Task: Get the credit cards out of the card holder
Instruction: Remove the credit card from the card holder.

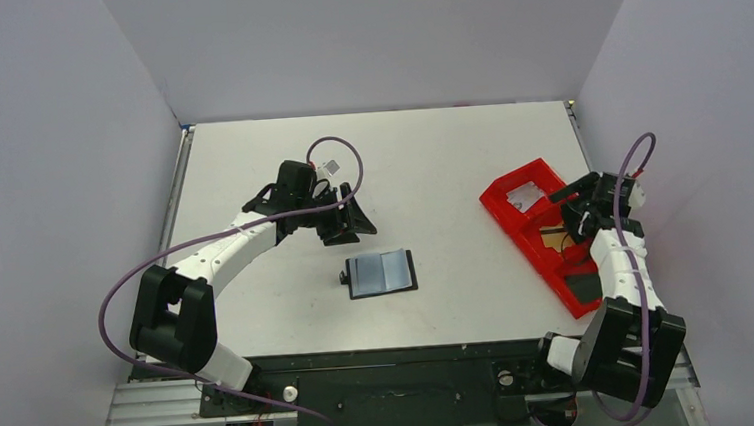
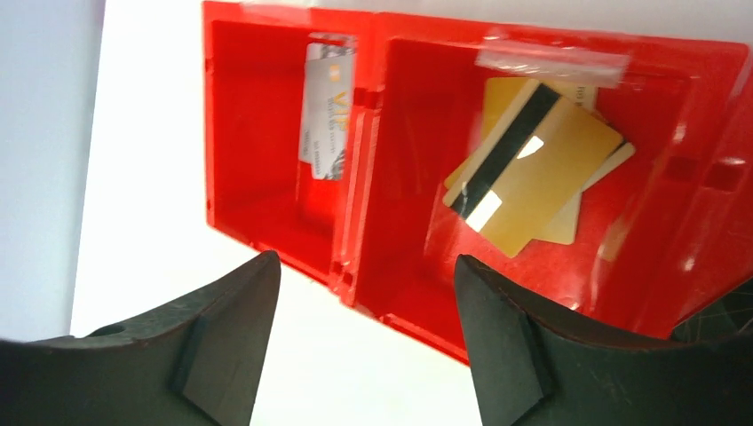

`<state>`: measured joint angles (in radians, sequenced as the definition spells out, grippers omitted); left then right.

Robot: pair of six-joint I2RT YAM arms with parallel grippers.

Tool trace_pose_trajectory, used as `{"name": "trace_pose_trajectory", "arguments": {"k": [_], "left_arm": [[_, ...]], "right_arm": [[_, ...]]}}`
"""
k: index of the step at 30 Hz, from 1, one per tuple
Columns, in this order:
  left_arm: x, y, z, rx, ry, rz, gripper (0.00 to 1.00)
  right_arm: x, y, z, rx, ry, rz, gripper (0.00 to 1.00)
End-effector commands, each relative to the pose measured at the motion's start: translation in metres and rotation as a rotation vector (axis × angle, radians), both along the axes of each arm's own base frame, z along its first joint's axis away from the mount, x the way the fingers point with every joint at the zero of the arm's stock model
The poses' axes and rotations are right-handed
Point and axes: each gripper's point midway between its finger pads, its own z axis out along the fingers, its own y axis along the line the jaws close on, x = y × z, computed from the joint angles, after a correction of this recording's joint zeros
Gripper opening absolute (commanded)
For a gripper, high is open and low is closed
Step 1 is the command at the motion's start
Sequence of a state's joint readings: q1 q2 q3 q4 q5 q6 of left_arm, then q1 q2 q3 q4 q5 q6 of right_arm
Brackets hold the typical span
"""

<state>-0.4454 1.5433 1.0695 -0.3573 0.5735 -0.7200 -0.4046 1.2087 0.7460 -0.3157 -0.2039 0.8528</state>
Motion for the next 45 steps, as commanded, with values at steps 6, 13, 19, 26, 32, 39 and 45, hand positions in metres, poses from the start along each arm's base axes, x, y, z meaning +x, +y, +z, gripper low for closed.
{"name": "trace_pose_trajectory", "arguments": {"k": [6,13,19,26,32,39,45], "left_arm": [[0.002,0.007,-0.004,0.036,-0.029,0.006,0.58],[-0.002,0.021,-0.016,0.077,-0.012,0.040,0.58],[-0.006,0.041,-0.032,0.115,0.005,0.094,0.58],[-0.011,0.062,-0.048,0.157,0.029,0.161,0.58],[-0.012,0.079,-0.053,0.192,0.035,0.218,0.58],[-0.011,0.090,-0.051,0.197,0.031,0.255,0.58],[-0.010,0.093,-0.051,0.190,0.042,0.276,0.58]], "right_arm": [[0.018,0.038,0.053,-0.129,-0.045,0.146,0.72],[0.022,0.107,0.054,-0.153,-0.018,0.349,0.73],[0.018,0.179,0.044,-0.161,0.011,0.547,0.73],[0.010,0.261,0.029,-0.183,0.046,0.758,0.73],[-0.007,0.335,0.018,-0.187,0.055,0.940,0.73],[-0.026,0.393,-0.003,-0.186,0.092,1.072,0.72],[-0.042,0.425,-0.023,-0.194,0.131,1.149,0.70]]}}
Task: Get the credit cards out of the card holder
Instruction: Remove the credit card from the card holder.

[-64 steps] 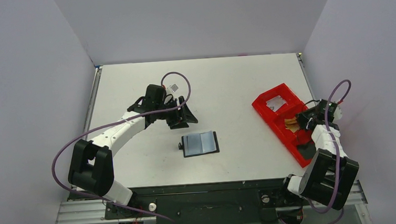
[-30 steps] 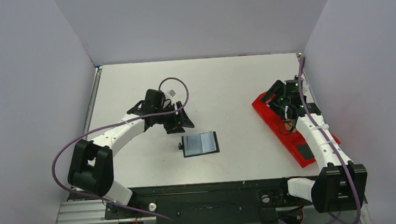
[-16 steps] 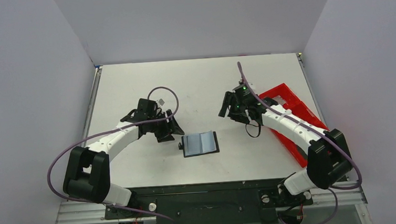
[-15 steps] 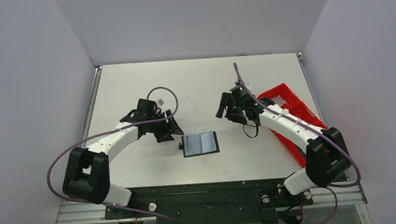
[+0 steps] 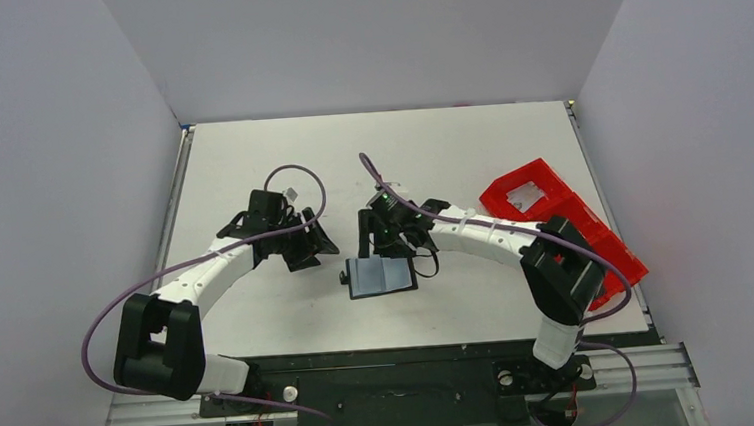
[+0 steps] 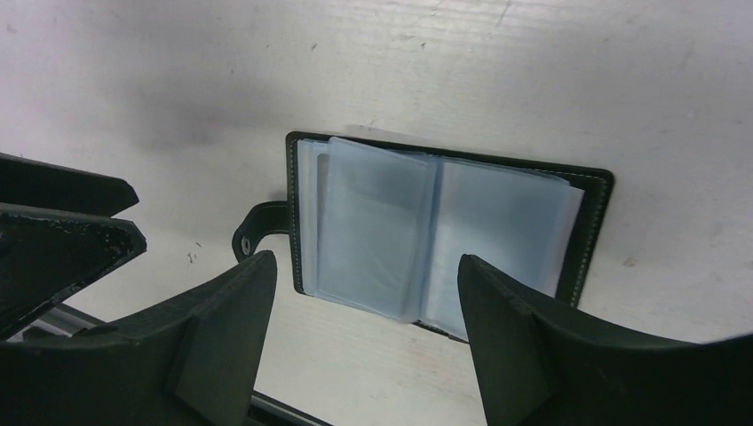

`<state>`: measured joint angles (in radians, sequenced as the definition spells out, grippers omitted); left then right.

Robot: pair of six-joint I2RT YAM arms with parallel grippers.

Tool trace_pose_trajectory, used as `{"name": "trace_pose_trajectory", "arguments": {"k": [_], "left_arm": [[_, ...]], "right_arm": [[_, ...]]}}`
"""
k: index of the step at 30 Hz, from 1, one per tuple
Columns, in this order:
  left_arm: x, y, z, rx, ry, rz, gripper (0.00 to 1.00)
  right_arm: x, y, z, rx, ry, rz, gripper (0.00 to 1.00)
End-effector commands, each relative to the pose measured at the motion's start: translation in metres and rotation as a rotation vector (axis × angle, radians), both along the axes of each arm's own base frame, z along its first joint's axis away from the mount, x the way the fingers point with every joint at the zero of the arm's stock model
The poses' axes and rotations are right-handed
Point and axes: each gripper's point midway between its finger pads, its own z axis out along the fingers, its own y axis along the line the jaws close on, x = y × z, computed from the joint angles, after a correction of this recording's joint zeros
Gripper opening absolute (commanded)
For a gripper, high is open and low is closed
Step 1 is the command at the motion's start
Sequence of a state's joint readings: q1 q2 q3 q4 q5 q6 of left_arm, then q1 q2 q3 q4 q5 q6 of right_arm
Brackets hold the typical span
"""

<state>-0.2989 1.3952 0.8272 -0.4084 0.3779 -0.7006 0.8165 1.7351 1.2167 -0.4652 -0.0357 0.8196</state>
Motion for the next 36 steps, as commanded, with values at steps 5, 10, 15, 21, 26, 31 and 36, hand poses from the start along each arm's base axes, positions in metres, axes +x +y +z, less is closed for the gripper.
{"name": "trace_pose_trajectory", "arguments": {"k": [5,10,15,21,26,31,36], "left_arm": [[0.003,0.004,0.008,-0.009,-0.027,0.021,0.58],[0.004,0.003,0.009,-0.012,-0.026,0.021,0.58],[0.004,0.003,0.008,-0.013,-0.023,0.021,0.58],[0.004,0.003,0.007,-0.013,-0.019,0.017,0.58],[0.003,0.003,0.006,-0.014,-0.014,0.017,0.58],[0.003,0.003,0.006,-0.015,-0.012,0.016,0.58],[0.002,0.003,0.004,-0.015,-0.008,0.017,0.58]], "right_arm": [[0.000,0.029,-0.005,0.001,-0.010,0.026,0.69],[-0.003,0.029,-0.018,-0.034,0.007,0.029,0.66],[-0.005,0.029,-0.029,-0.053,0.026,0.029,0.58],[-0.002,0.026,-0.035,-0.081,0.013,0.021,0.55],[-0.004,0.027,-0.042,-0.096,0.019,0.027,0.56],[-0.006,0.027,-0.047,-0.113,0.020,0.031,0.55],[-0.009,0.020,-0.057,-0.145,0.034,0.028,0.50]]}}
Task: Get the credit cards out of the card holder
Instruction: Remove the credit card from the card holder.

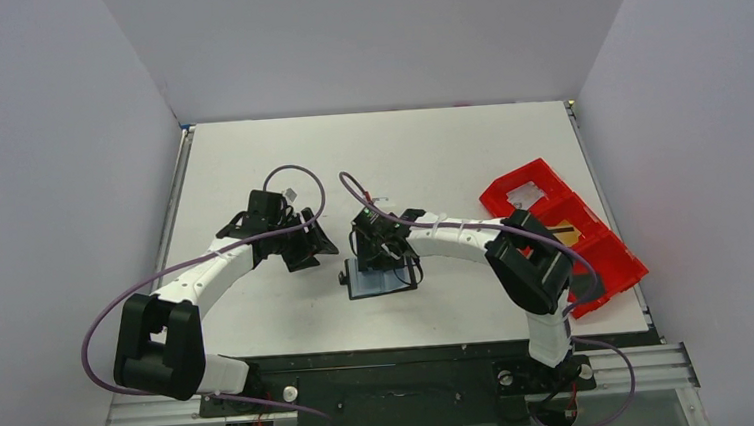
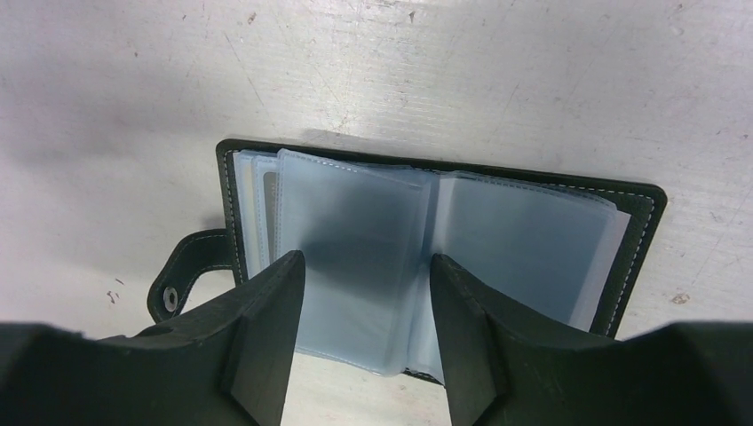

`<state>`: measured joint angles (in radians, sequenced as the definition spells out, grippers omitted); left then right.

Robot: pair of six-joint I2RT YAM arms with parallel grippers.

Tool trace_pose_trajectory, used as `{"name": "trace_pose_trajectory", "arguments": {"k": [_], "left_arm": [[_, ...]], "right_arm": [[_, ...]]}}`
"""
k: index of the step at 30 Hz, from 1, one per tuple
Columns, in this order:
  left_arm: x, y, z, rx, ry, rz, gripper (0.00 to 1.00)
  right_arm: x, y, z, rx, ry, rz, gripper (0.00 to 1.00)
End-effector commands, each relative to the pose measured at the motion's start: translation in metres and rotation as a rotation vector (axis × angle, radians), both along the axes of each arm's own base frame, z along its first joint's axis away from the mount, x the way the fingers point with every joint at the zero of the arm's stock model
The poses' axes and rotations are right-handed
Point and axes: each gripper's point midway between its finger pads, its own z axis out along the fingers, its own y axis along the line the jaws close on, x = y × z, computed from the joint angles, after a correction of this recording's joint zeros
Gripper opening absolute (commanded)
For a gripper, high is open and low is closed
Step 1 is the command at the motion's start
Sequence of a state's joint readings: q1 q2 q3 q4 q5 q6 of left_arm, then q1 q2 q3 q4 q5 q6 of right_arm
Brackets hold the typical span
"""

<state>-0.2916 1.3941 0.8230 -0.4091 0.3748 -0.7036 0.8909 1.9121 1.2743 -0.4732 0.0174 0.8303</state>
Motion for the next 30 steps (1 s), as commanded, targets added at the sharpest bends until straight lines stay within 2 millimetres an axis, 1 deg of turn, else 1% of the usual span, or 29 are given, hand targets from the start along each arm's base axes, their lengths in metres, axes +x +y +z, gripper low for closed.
{"name": "trace_pose_trajectory", "arguments": {"k": [1,4,7,9,10,11,12,16,19,24,25,26,27,30], "left_arm": [[0.001,0.000,0.005,-0.016,-0.012,0.004,0.58],[0.001,0.000,0.005,-0.017,-0.013,0.002,0.58],[0.002,0.000,0.005,-0.018,-0.013,0.001,0.58],[0.002,-0.001,0.005,-0.018,-0.013,0.000,0.58],[0.002,-0.001,0.005,-0.018,-0.013,-0.001,0.58],[0.001,-0.001,0.005,-0.019,-0.013,-0.004,0.58],[0.002,-0.001,0.005,-0.020,-0.015,-0.004,0.58],[0.002,-0.004,0.008,-0.029,-0.021,-0.020,0.58],[0.002,-0.008,0.011,-0.032,-0.031,-0.038,0.58],[0.002,-0.022,0.018,-0.033,-0.044,-0.080,0.58],[0.003,-0.024,0.020,-0.033,-0.048,-0.086,0.58],[0.002,-0.028,0.021,-0.032,-0.051,-0.099,0.58],[0.004,-0.031,0.023,-0.033,-0.057,-0.104,0.58],[0.002,-0.042,0.026,-0.031,-0.063,-0.130,0.58]], "right_arm": [[0.003,0.000,-0.006,-0.031,-0.015,-0.008,0.48],[0.000,-0.004,-0.013,-0.051,0.000,-0.006,0.44],[-0.003,-0.009,-0.019,-0.066,0.013,-0.008,0.36],[-0.004,-0.013,-0.023,-0.070,0.022,-0.013,0.28],[-0.003,-0.014,-0.023,-0.063,0.023,-0.017,0.22],[-0.005,-0.018,-0.026,-0.066,0.030,-0.020,0.19],[-0.003,-0.018,-0.026,-0.053,0.031,-0.027,0.14],[-0.003,-0.026,-0.031,-0.024,0.048,-0.039,0.04],[-0.003,-0.025,-0.032,0.019,0.067,-0.039,0.00],[-0.004,-0.024,-0.039,0.100,0.102,-0.050,0.00],[-0.001,-0.023,-0.038,0.114,0.098,-0.053,0.00],[-0.004,-0.023,-0.041,0.122,0.110,-0.054,0.00],[-0.001,-0.022,-0.040,0.137,0.106,-0.058,0.00],[-0.004,-0.021,-0.044,0.165,0.128,-0.060,0.00]]}}
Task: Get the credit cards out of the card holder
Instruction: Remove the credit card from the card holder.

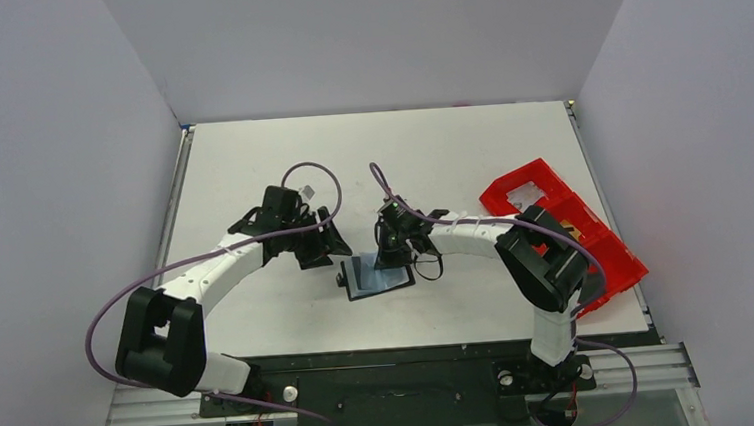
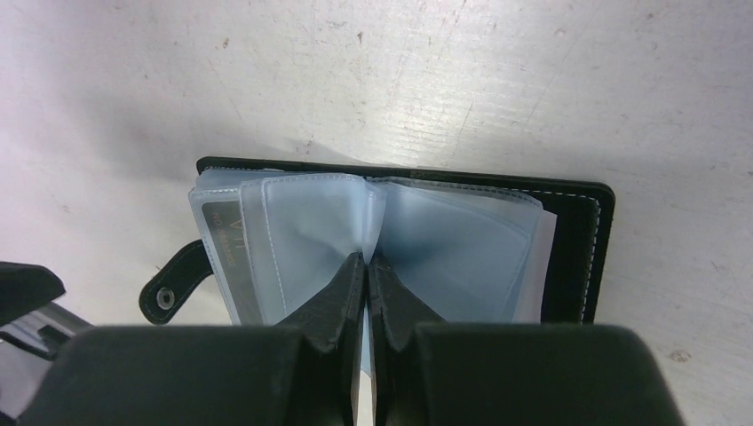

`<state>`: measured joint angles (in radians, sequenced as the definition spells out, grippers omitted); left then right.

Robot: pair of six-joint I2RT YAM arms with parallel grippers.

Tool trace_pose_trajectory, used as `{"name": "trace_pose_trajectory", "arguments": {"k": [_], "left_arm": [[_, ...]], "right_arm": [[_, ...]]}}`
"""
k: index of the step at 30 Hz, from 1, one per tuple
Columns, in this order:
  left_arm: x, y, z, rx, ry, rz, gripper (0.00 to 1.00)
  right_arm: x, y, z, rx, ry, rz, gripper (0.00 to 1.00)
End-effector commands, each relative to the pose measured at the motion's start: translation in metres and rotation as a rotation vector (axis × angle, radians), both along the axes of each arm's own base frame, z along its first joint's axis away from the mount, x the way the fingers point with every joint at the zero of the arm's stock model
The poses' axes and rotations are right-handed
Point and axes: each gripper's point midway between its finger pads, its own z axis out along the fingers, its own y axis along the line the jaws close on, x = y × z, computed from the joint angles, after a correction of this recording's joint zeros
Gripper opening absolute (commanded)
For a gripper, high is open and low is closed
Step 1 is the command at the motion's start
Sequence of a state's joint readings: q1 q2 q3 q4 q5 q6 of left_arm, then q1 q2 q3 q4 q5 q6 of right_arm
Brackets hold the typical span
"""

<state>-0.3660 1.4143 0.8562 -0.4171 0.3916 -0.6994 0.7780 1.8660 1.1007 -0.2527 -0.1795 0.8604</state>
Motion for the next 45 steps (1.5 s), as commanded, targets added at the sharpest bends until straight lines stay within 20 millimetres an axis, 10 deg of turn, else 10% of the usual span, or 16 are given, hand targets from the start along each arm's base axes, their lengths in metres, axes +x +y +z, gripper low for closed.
{"name": "trace_pose_trajectory", "arguments": {"k": [1,45], "left_arm": [[0.011,-0.023,0.021,-0.022,-0.061,-0.056,0.58],[0.025,-0.069,-0.046,0.009,0.028,-0.122,0.14]], "right_arm": [[-0.010,-0.010,-0.033,-0.019,0.055,-0.012,0.00],[-0.001,-0.016,-0.023,0.037,0.039,-0.038,0.00]]}}
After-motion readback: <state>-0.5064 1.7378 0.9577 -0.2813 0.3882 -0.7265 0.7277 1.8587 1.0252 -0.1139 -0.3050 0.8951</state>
